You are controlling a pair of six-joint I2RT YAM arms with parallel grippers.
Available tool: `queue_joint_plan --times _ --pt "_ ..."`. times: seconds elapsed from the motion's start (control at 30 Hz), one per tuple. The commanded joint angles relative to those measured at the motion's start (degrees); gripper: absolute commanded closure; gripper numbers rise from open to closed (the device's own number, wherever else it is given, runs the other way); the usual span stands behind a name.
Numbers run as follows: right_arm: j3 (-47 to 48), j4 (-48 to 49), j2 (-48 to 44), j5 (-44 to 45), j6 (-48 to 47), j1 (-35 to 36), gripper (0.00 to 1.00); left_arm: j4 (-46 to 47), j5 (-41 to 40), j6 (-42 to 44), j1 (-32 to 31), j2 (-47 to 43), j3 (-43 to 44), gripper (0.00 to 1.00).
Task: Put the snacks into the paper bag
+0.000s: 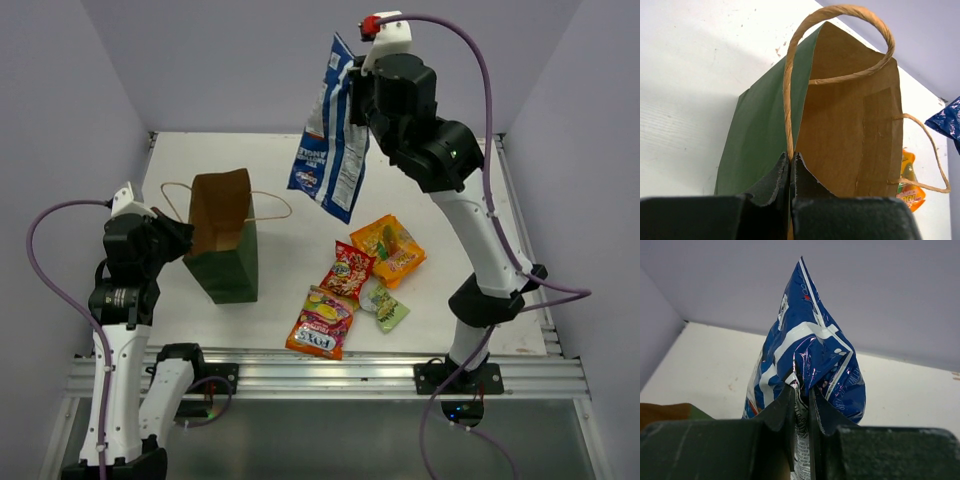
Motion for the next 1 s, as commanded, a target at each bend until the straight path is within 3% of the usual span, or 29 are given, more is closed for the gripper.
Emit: queue_joint_plan --times 0.0,0.37,0.47,0.7,0.97 --pt "2.17 14.35 -4.53 2.4 -1.29 3.68 1.0 1.48 1.54 -4.28 -0.39 -0.85 -0.19 1.0" --pt "4.72 24.63 -1.1 3.45 -4.02 14.31 1.0 6.13 0.24 -10.87 -2.85 -2.88 -4.41 1.0" --pt "4.63 25.6 0.13 3.89 -4.63 16.07 1.0 7.36 -2.48 -12.28 -6.97 -2.44 -4.76 1.0" --pt "4.28 26.22 2.68 4.77 -5.16 17.31 1.0 10.09 -6.63 -13.08 -14.53 -0.33 -4.85 1.0" --pt "1.21 26.92 4.08 7.49 -6.13 17.4 1.0 10.27 -6.89 -11.84 -15.16 0.02 -4.14 1.0"
